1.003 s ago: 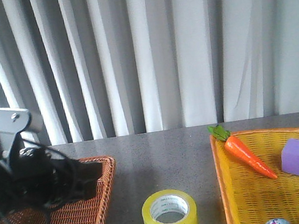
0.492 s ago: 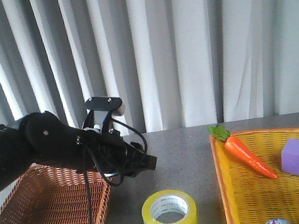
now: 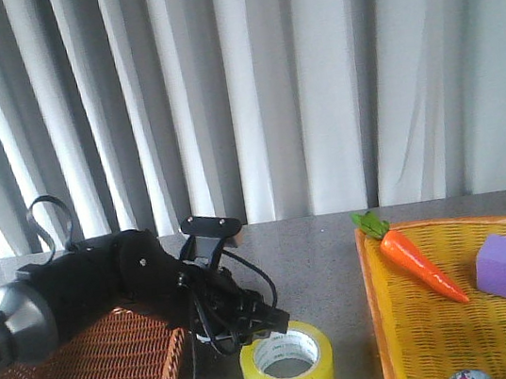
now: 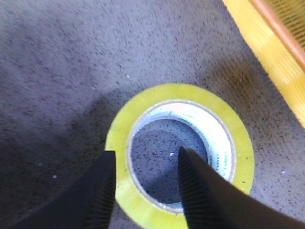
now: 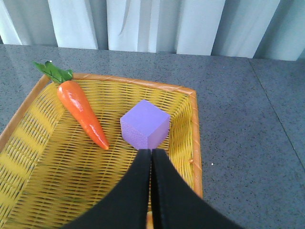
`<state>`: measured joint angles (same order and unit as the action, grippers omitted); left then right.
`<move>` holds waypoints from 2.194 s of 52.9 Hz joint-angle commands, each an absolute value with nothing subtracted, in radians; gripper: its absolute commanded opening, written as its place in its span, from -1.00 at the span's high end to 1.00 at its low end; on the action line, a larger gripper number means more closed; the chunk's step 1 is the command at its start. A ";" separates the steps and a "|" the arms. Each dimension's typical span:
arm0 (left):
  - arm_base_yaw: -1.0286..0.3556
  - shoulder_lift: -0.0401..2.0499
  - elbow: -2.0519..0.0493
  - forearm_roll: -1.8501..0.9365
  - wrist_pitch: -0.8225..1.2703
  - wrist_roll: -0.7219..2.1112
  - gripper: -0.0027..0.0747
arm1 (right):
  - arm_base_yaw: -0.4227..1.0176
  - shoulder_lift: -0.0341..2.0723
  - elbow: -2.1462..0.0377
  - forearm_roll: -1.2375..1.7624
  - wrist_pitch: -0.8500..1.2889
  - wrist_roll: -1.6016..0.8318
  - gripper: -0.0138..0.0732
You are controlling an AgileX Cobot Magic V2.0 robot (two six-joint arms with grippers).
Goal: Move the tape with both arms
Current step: 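Move the left gripper over the tape roll and lower onto it, then grip the tape roll with the left gripper and lift it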
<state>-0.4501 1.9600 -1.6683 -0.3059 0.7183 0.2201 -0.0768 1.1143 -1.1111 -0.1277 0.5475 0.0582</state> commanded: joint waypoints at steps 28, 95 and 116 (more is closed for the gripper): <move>-0.477 1.985 -1.705 -0.168 0.687 0.113 0.00 | -0.081 1.093 -1.140 -0.143 0.486 0.047 0.70; -0.481 2.072 -1.826 -0.169 0.793 -0.045 0.95 | -0.081 1.093 -1.140 -0.143 0.489 0.047 0.70; -0.481 2.049 -2.050 -0.167 0.884 -0.042 0.95 | -0.081 1.093 -1.140 -0.143 0.488 0.047 0.70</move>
